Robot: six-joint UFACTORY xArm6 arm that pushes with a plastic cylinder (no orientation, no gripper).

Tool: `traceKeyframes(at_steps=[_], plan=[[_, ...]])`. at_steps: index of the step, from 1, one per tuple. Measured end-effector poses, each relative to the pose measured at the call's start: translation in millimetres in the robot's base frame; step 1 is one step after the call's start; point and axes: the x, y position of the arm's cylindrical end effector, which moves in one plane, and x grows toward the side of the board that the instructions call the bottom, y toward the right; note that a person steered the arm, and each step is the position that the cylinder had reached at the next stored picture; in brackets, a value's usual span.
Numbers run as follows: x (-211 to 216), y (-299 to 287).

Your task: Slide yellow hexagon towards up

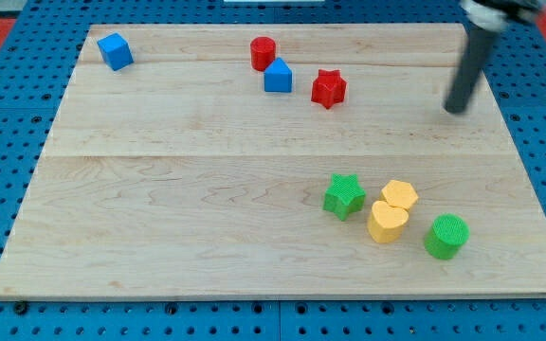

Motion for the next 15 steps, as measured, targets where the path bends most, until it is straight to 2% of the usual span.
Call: traceKeyframes(at_steps=[1,2,3,6,7,8,9,12,13,14,15], plan=[[105.8,10.9],[138.2,-44.5],[135.2,-102.2],[70.9,-132.8],[47.9,-161.1],[47.9,-230.6],[26.4,-206.7],[-73.0,-74.5],[-116.8,-72.7],[-134.9,-71.1],[-112.9,-99.1]])
